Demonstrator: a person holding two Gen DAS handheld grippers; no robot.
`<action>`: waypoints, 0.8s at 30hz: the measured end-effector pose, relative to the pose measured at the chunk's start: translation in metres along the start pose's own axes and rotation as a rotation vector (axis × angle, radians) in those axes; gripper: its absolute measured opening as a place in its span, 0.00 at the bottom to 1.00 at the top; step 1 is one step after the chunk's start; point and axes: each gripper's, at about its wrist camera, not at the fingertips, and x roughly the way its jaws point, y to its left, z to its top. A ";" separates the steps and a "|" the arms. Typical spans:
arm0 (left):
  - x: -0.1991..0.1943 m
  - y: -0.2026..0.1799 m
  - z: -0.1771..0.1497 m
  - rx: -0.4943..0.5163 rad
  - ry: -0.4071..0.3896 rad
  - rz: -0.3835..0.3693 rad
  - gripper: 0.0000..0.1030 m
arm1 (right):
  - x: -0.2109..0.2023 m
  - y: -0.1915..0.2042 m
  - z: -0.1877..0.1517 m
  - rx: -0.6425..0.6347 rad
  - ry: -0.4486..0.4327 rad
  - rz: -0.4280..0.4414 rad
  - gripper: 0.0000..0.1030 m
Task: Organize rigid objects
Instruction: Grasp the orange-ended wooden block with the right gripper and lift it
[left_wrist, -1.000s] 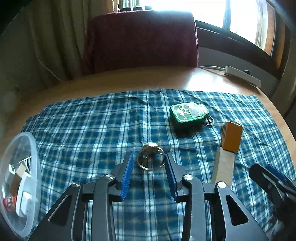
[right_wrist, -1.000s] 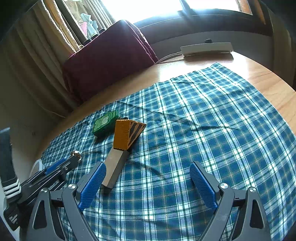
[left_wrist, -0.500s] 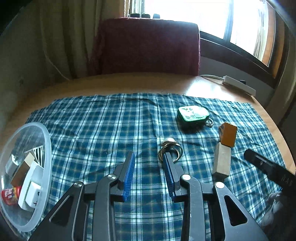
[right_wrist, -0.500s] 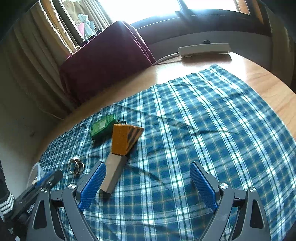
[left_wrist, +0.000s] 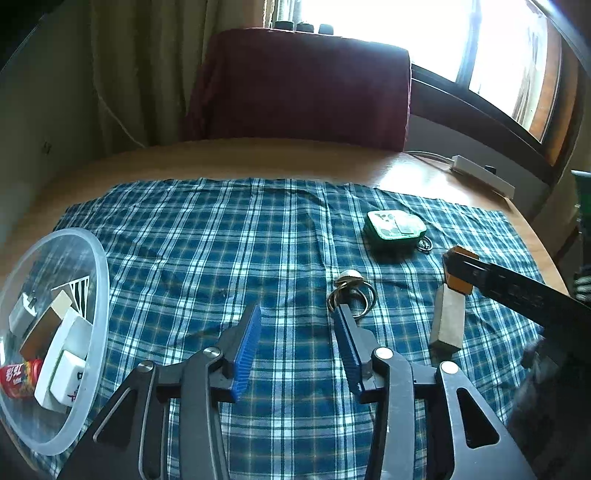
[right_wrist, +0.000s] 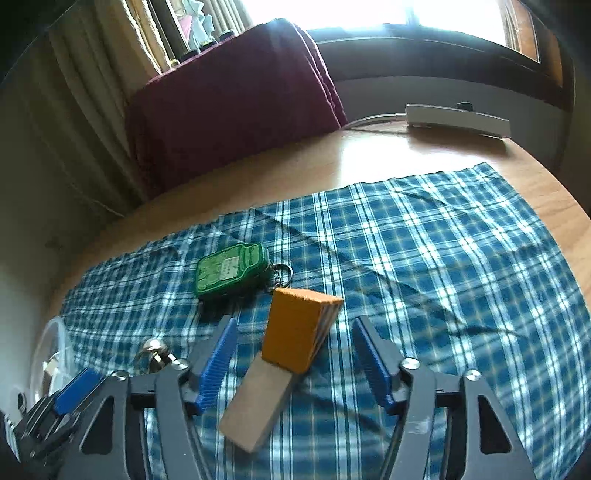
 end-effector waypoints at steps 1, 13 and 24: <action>0.000 0.000 0.000 -0.001 0.000 0.001 0.45 | 0.004 0.000 0.001 0.002 0.004 -0.003 0.60; 0.011 -0.004 0.000 0.011 0.026 0.036 0.53 | -0.001 -0.007 -0.002 -0.031 -0.049 -0.078 0.31; 0.023 -0.026 0.008 0.061 0.051 0.050 0.53 | -0.020 -0.022 -0.007 -0.008 -0.083 -0.030 0.30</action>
